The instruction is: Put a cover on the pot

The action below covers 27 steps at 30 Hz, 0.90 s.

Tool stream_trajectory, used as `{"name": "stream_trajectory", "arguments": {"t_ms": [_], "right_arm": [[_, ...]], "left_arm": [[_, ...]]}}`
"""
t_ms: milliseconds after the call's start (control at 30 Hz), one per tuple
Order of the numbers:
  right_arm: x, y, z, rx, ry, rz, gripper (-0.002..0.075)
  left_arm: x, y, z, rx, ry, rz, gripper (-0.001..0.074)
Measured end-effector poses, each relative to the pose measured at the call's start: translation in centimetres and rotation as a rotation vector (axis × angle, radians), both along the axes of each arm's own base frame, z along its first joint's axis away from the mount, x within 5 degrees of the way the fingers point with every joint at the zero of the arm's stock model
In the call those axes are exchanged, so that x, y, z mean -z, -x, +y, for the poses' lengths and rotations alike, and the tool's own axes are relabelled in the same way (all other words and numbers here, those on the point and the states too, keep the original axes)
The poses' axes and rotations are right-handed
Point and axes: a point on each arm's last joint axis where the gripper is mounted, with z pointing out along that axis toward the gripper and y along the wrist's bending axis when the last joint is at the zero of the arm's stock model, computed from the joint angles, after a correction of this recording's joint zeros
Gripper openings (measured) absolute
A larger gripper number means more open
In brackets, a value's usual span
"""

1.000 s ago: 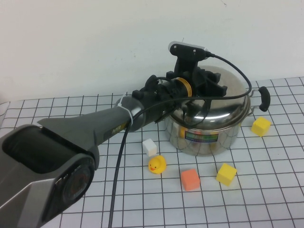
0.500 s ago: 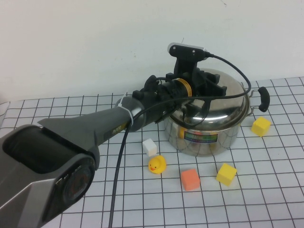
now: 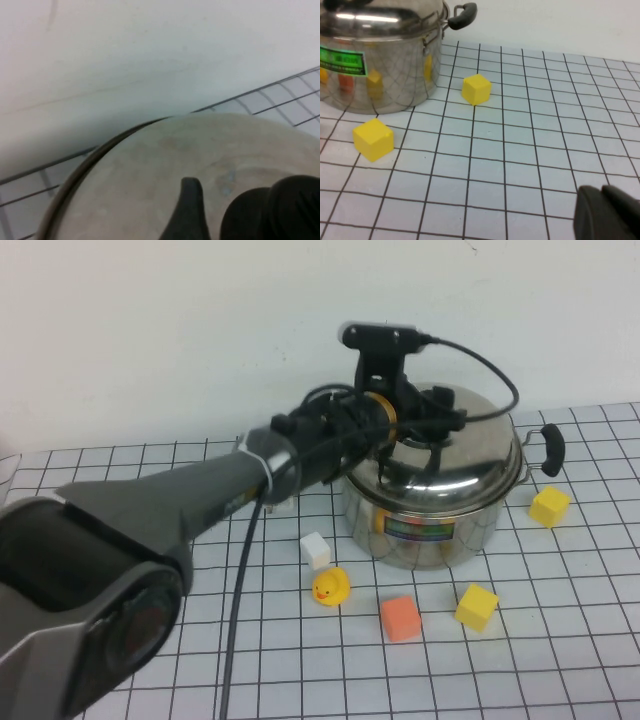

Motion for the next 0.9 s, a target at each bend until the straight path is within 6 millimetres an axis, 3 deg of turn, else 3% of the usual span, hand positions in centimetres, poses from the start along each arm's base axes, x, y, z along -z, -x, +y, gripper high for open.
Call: {"name": "stream_trajectory", "arguments": {"t_ms": [167, 400, 633, 733, 800, 900], "right_arm": [[0.0, 0.0, 0.0, 0.0, 0.0, 0.0, 0.0009], [0.0, 0.0, 0.0, 0.0, 0.0, 0.0, 0.0009], [0.0, 0.0, 0.0, 0.0, 0.0, 0.0, 0.0009], [0.0, 0.0, 0.0, 0.0, 0.0, 0.0, 0.0009], [0.0, 0.0, 0.0, 0.0, 0.0, 0.0, 0.0009], [0.0, 0.0, 0.0, 0.0, 0.0, 0.0, 0.0009]], "left_arm": [[-3.7, 0.8, 1.6, -0.084, -0.072, 0.013, 0.0493], [-9.4, 2.3, 3.3, -0.138, -0.086, -0.044, 0.0322], [-9.3, 2.4, 3.6, -0.165, -0.102, -0.015, 0.0254], [-9.6, 2.5, 3.7, -0.17, -0.087, -0.014, 0.0114], [-10.9, 2.9, 3.9, -0.173, -0.067, -0.033, 0.0049], [-14.0, 4.0, 4.7, -0.178, -0.034, -0.08, 0.0015]]}}
